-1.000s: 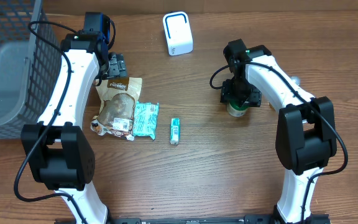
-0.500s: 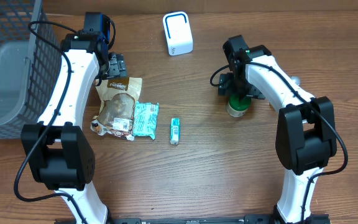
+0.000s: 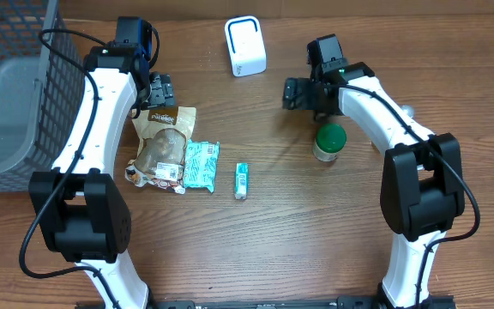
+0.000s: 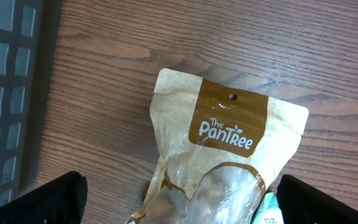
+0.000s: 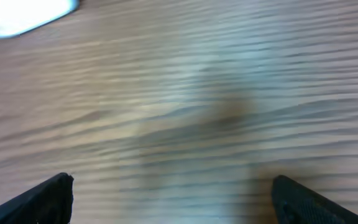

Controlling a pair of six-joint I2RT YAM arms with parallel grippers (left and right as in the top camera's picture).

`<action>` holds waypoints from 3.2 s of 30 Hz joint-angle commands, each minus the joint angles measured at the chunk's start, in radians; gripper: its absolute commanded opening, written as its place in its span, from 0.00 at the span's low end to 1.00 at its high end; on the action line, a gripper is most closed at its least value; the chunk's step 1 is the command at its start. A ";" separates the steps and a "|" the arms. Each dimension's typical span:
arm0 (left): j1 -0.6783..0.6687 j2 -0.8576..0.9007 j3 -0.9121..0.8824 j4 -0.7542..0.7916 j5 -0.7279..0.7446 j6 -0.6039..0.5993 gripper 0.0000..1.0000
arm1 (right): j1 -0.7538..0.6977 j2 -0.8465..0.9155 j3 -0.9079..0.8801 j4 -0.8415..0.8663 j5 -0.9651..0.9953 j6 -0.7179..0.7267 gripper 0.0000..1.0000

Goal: Scan the item barcode
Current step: 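Open the right gripper, release the jar and move left, then position the right gripper above the small green tissue pack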

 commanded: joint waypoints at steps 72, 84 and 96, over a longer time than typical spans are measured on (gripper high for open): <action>-0.004 -0.004 0.012 0.002 -0.013 0.000 0.99 | 0.245 -0.006 -0.002 -0.082 -0.209 0.057 1.00; -0.004 -0.004 0.012 0.002 -0.013 0.000 1.00 | 0.245 -0.006 -0.002 -0.082 -0.209 0.057 1.00; -0.004 -0.004 0.012 0.002 -0.013 0.000 1.00 | 0.245 -0.006 -0.002 -0.082 -0.209 0.057 1.00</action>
